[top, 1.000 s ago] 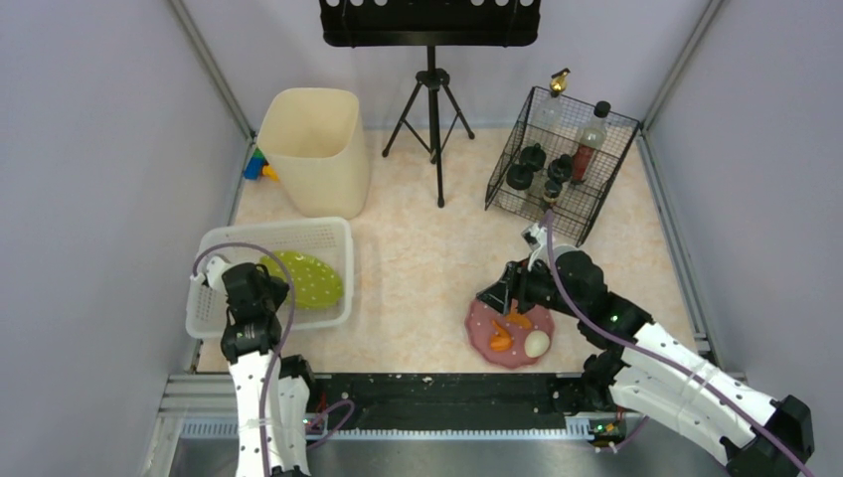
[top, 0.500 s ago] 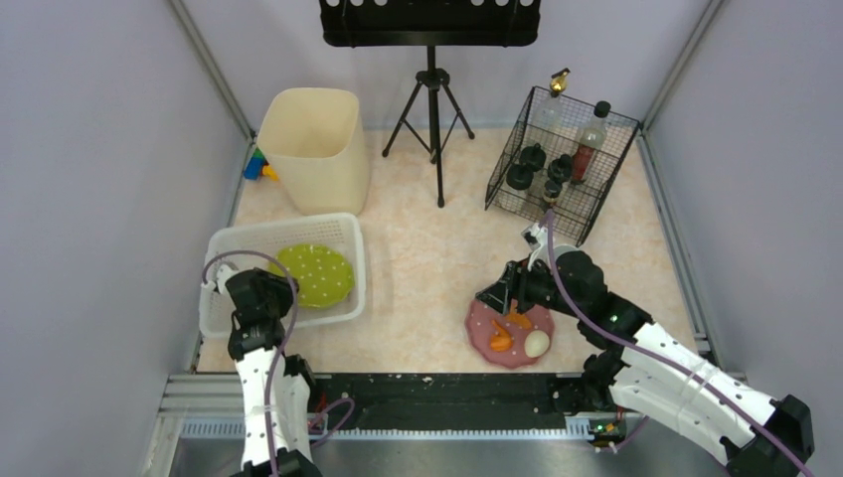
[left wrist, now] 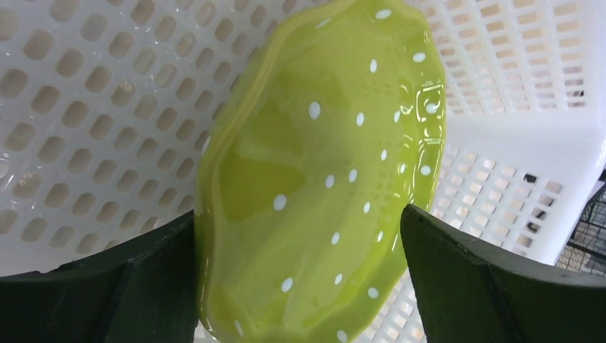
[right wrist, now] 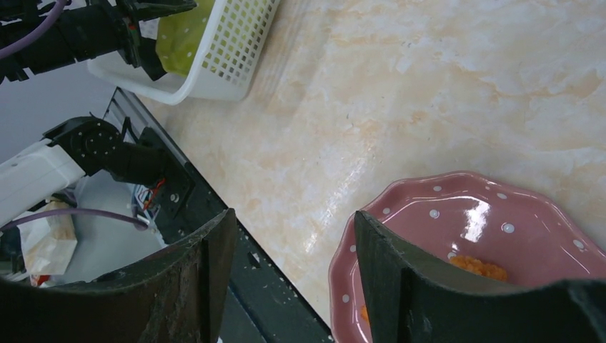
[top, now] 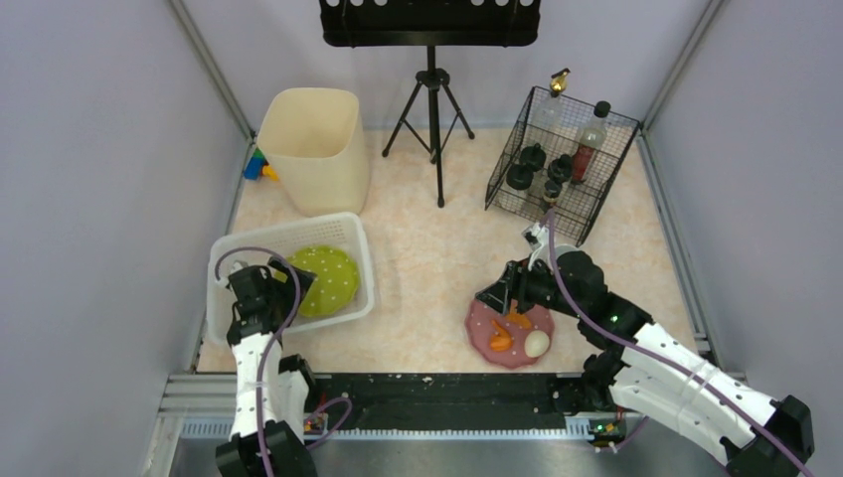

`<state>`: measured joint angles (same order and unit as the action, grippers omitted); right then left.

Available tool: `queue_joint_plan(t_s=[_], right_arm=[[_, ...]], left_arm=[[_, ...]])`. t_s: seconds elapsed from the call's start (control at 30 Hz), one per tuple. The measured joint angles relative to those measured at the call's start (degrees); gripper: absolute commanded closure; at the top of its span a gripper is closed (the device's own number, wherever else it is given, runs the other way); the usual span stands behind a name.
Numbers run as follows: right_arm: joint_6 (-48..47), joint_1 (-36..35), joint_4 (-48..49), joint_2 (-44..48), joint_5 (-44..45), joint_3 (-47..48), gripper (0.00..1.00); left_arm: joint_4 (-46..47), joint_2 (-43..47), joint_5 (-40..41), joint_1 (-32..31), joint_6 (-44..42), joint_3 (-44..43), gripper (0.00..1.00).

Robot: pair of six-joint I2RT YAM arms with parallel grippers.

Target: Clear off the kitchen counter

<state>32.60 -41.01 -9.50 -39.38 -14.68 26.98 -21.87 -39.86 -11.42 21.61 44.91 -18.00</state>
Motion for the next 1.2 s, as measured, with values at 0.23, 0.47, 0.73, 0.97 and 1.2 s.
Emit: queue_joint_plan(t_s=[0.23,0.47,0.73,0.97,1.2], right_arm=[[0.0,0.0,0.0,-0.1,0.0,0.0,0.37],[0.0,0.0,-0.3,-0.7,1.1,0.0,0.35],[-0.1,0.0,-1.0,-2.4,2.0,0.4,0.33],[-0.1,0.0,-0.8,-4.1,2.0,0.5,0.32],[0.0,0.0,0.6,-4.7,1.9,0.5,0.32]], left_arm=[[-4.8,2.6,-1.7,0.0,-0.9,-1.5,0.01],[-8.3,2.7,-4.9,0.0,-1.7,-4.3,0.01],[-12.2,1.9,-10.0,-0.1,-4.2,-11.8,0.01],[-13.8,1.5,-10.4,-0.3,-6.3,-12.9,0.01],[-15.8,-3.3,-7.6,-0.3,-7.3,-12.9,0.01]])
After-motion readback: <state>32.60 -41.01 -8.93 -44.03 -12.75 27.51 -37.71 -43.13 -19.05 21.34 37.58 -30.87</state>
